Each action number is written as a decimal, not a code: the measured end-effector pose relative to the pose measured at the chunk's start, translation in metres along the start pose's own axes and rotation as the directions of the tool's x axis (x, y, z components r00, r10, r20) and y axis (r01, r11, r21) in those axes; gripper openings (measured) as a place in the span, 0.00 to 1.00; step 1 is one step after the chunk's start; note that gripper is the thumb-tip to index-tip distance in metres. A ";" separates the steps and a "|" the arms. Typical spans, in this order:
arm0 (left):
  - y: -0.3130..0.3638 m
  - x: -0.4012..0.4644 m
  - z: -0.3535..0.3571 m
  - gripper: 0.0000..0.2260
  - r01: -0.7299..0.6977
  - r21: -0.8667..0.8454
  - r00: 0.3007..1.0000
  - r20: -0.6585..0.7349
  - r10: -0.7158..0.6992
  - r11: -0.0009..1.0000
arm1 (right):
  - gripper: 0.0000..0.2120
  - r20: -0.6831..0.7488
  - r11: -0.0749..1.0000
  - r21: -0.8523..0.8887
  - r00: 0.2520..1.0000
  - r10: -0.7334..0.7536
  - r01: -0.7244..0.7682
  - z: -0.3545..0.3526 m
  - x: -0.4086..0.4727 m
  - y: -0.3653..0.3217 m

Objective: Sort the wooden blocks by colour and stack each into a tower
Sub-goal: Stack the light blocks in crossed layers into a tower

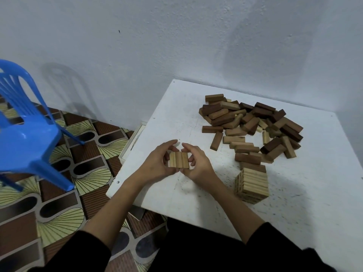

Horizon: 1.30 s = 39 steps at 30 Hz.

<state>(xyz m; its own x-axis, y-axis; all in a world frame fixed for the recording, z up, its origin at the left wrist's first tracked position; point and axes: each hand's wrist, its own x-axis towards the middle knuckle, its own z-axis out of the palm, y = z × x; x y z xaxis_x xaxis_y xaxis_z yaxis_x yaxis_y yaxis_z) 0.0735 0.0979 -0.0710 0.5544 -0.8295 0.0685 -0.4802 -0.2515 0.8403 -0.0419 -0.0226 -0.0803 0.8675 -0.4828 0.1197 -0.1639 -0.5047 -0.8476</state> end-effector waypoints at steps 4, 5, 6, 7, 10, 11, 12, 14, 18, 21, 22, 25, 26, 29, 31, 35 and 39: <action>0.002 -0.001 -0.002 0.36 -0.018 -0.007 1.000 0.021 0.018 1.000 | 0.35 0.048 0.997 0.054 0.998 0.046 -0.048 -0.006 0.001 -0.001; 0.003 -0.001 -0.003 0.36 -0.020 -0.011 0.999 0.030 0.020 1.000 | 0.36 0.054 0.997 0.064 0.997 0.047 -0.050 -0.006 0.001 -0.001; 0.003 -0.001 -0.004 0.36 -0.019 -0.017 0.999 0.037 0.020 1.000 | 0.36 0.057 0.996 0.074 0.997 0.047 -0.051 -0.006 0.001 -0.001; 0.004 -0.002 -0.005 0.36 -0.019 -0.021 0.999 0.041 0.020 1.000 | 0.37 0.056 0.995 0.082 0.997 0.047 -0.051 -0.005 0.001 -0.001; 0.006 -0.003 -0.005 0.35 -0.024 -0.018 0.999 0.043 0.025 1.000 | 0.37 0.049 0.995 0.085 0.998 0.046 -0.050 -0.005 0.001 0.000; 0.006 -0.003 -0.005 0.35 -0.026 -0.020 0.999 0.042 0.027 0.999 | 0.36 0.048 0.995 0.083 0.998 0.043 -0.047 -0.005 0.000 0.000; 0.006 -0.003 -0.005 0.36 -0.026 -0.022 0.999 0.041 0.027 0.999 | 0.36 0.048 0.996 0.083 0.998 0.039 -0.043 -0.005 0.000 0.000; 0.005 -0.004 -0.004 0.36 -0.026 -0.020 0.999 0.039 0.027 0.999 | 0.36 0.046 0.996 0.079 0.999 0.030 -0.033 -0.005 0.000 0.001; 0.006 -0.004 -0.004 0.36 -0.025 -0.013 0.999 0.032 0.026 1.000 | 0.36 0.055 0.998 0.055 0.998 0.012 -0.015 -0.005 0.001 0.001; 0.006 -0.004 -0.004 0.36 -0.021 -0.014 0.999 0.030 0.021 1.000 | 0.36 0.061 0.998 0.058 0.998 0.009 -0.013 -0.006 0.001 0.001; 0.005 -0.004 -0.004 0.36 -0.020 -0.015 0.999 0.031 0.021 1.000 | 0.36 0.064 0.998 0.060 0.998 0.012 -0.016 -0.006 0.000 0.001; 0.004 -0.004 -0.005 0.37 -0.025 -0.011 0.999 0.036 0.025 1.000 | 0.37 0.070 0.998 0.060 0.997 0.018 -0.022 -0.006 0.001 0.000; 0.004 -0.004 -0.005 0.37 -0.026 -0.005 0.999 0.037 0.026 1.000 | 0.37 0.073 0.998 0.060 0.997 0.014 -0.018 -0.006 0.001 0.000; 0.006 -0.005 -0.006 0.38 -0.029 0.006 0.999 0.039 0.029 1.000 | 0.39 0.080 0.998 0.056 0.997 0.001 -0.006 -0.007 0.000 -0.001; 0.005 -0.004 -0.007 0.38 -0.024 -0.009 0.999 0.033 0.025 1.000 | 0.39 0.077 0.998 0.054 0.997 0.007 -0.011 -0.008 0.000 -0.001; 0.003 -0.005 -0.007 0.39 -0.013 -0.018 0.999 0.040 0.014 1.000 | 0.39 0.075 0.998 0.061 0.997 0.023 -0.027 -0.009 0.000 -0.001; 0.004 -0.004 -0.007 0.38 -0.002 -0.024 0.999 0.042 0.003 1.000 | 0.39 0.086 0.998 0.062 0.996 0.028 -0.033 -0.009 0.000 -0.001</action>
<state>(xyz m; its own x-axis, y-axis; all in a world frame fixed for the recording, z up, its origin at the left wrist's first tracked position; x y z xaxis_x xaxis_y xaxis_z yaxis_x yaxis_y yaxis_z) 0.0734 0.1038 -0.0641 0.5242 -0.8502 0.0481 -0.4648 -0.2383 0.8527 -0.0458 -0.0283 -0.0747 0.9000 -0.4328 0.0512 -0.1629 -0.4430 -0.8816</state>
